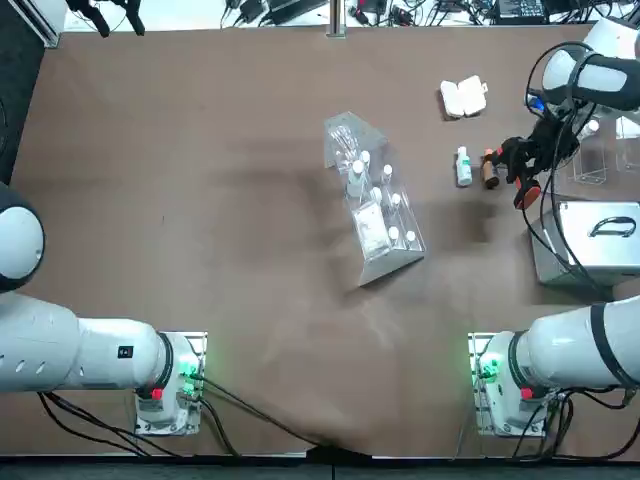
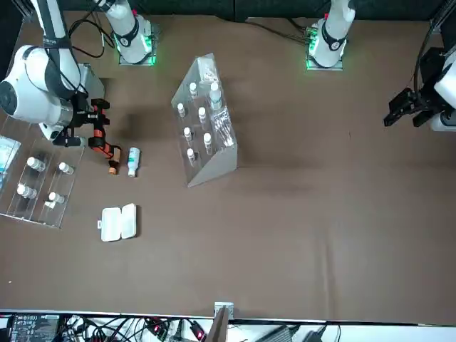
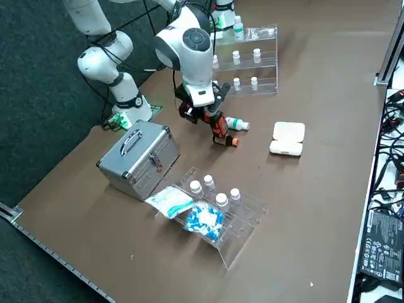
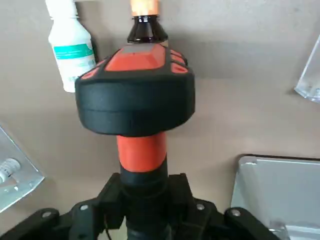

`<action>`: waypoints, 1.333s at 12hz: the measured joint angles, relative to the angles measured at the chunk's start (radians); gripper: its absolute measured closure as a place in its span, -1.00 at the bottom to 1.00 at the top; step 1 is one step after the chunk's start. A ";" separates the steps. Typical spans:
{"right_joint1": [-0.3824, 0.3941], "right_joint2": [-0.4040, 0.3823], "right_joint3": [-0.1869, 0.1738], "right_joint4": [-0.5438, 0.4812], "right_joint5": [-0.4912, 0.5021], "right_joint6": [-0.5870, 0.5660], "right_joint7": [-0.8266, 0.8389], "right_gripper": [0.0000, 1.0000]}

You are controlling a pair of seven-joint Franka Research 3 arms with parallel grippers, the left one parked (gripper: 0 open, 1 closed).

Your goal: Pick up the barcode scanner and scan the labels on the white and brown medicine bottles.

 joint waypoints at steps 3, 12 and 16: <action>-0.007 0.004 0.000 0.000 0.000 0.001 -0.004 0.15; -0.017 0.013 0.000 0.000 0.000 0.002 -0.006 0.15; -0.017 0.014 0.000 0.000 0.000 0.002 -0.006 0.15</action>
